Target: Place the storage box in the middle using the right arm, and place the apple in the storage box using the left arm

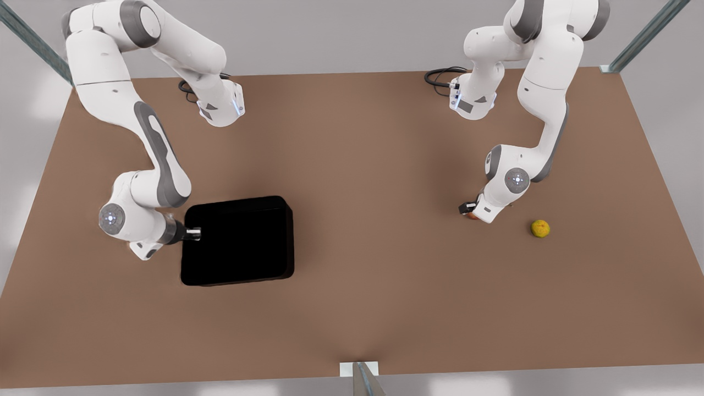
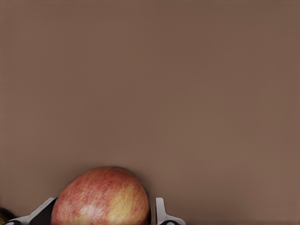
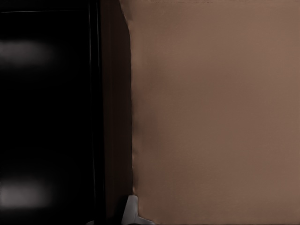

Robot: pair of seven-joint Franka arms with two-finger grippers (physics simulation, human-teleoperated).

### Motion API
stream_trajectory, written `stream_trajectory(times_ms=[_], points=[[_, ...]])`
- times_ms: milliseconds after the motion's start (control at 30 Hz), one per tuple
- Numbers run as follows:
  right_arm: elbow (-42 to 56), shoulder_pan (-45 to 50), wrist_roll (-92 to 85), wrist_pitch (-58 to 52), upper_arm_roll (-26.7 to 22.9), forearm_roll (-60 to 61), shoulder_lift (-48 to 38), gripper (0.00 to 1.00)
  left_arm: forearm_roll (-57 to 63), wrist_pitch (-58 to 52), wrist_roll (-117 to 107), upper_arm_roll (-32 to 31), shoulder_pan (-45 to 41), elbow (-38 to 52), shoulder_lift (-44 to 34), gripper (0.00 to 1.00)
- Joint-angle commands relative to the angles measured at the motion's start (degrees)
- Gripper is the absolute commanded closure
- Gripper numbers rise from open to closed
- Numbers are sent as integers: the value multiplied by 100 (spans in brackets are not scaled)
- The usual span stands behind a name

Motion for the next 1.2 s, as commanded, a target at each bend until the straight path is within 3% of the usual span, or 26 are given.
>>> stream_trajectory(times_ms=[0,267,467,633,667,700,900,1033,1067,1133,1167], points=[[40,136,207,-12,1,-5,10,79,-3,0,0,0,0,0,0,0],[805,2105,2370,58,-8,30,387,79,5,0,0,0,0,0,0,0],[1525,2949,3091,85,-87,39,1082,79,5,-9,0,0,0,0,-18,0],[1692,3117,3117,357,-87,-66,1539,79,5,-17,0,0,0,0,-18,0],[1692,3108,3126,401,-87,-101,1565,20,5,-9,0,0,0,0,-18,0],[1692,3108,3126,436,-87,-93,1592,0,-3,-9,0,0,0,0,-26,0],[1903,3081,3126,-20,-70,-75,1363,0,-3,-18,0,0,0,0,-26,0],[1825,2494,3091,-1171,-17,206,231,0,-3,-18,0,0,0,0,-26,0],[1807,2080,3030,-1725,27,294,-148,0,-3,-18,0,0,0,0,-26,0],[1561,402,2714,-2174,651,294,-632,0,-3,-18,0,0,0,0,-26,1],[1552,-266,2292,-2376,678,276,-650,0,-3,-18,-9,0,0,0,-26,13]])
